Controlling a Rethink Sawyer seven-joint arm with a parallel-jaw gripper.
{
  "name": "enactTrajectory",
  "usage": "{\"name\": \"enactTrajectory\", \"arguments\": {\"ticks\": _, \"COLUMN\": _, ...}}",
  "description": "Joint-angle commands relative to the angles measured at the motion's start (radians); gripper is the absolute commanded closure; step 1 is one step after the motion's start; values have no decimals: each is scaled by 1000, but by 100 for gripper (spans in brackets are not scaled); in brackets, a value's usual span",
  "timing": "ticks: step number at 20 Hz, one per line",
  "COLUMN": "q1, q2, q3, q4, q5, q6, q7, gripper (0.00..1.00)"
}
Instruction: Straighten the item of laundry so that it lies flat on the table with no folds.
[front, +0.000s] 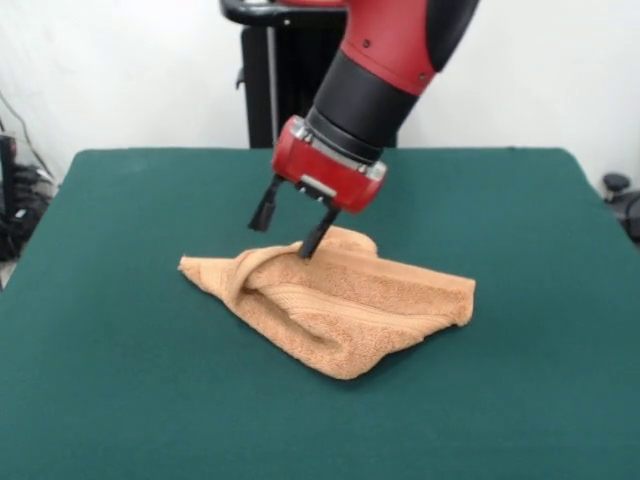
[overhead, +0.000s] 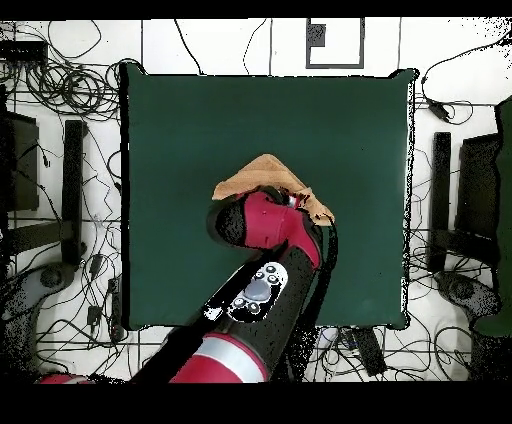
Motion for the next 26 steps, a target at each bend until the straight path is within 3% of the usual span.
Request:
{"name": "enactTrajectory", "arguments": {"ticks": 1, "q1": -12, "q2": 29, "q3": 147, "q4": 58, "q5": 66, "q6": -207, "q7": 286, "gripper": 0}}
{"name": "enactTrajectory", "arguments": {"ticks": 14, "q1": 66, "q2": 57, "q3": 118, "q4": 115, "q5": 217, "q6": -266, "q7": 354, "gripper": 0}}
{"name": "enactTrajectory", "arguments": {"ticks": 26, "q1": 105, "q2": 131, "q3": 57, "q4": 134, "q5": 280, "q6": -250, "q7": 343, "gripper": 0}}
